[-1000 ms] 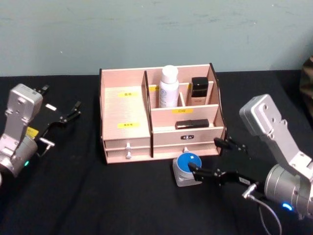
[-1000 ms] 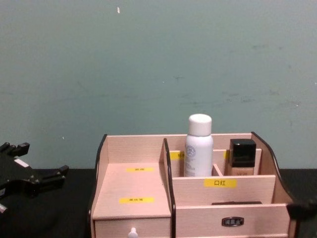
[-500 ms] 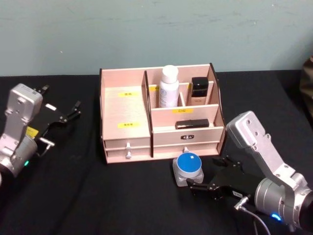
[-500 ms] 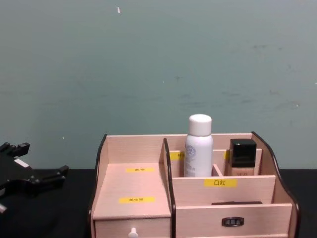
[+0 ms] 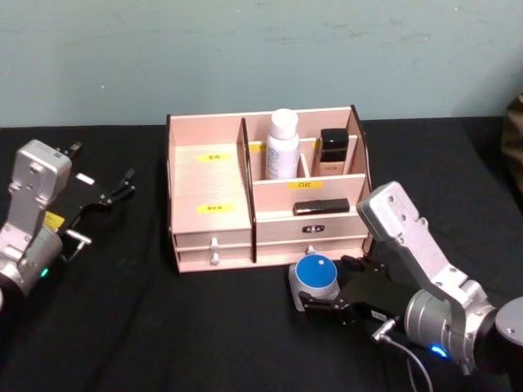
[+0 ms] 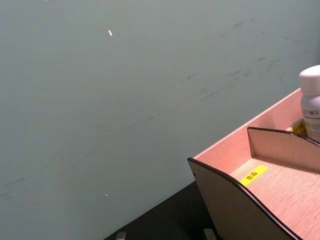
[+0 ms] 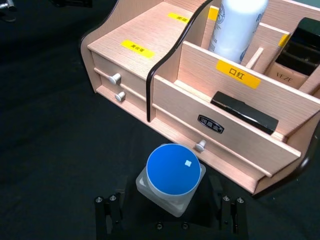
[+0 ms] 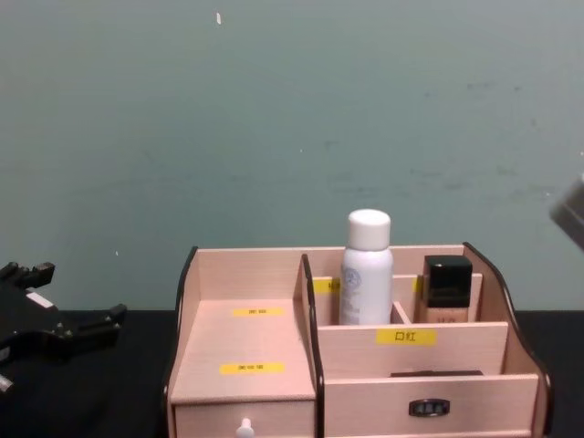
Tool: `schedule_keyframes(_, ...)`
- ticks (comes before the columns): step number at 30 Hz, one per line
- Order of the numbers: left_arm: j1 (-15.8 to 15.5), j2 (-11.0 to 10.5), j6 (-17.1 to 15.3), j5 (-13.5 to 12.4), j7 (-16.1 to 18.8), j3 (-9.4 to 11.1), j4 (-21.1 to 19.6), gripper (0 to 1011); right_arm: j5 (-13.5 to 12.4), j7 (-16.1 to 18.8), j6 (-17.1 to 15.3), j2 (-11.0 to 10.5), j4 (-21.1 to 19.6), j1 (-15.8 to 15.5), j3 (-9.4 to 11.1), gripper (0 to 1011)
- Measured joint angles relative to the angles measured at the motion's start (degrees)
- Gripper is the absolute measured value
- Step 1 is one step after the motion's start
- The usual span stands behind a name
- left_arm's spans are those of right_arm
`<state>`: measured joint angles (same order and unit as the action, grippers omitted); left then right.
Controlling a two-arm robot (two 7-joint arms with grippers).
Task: Pick up the facial cleanser and watermelon frost from the table and place them into the tiered storage box.
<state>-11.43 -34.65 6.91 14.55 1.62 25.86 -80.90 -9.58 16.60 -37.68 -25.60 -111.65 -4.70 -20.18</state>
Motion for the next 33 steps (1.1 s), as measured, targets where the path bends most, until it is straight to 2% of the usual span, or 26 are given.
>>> schedule_keyframes(13,0.0,0.0,0.0,0.0,0.0,0.0,0.0,1001,2.69,1.03,0.38,2.09,2.58,2.3,-1.18,1000)
schedule_keyframes(33,0.0,0.0,0.0,0.0,0.0,0.0,0.0,1001,6.33,1.83,0.24,3.97,4.72,2.98,-0.98,1000)
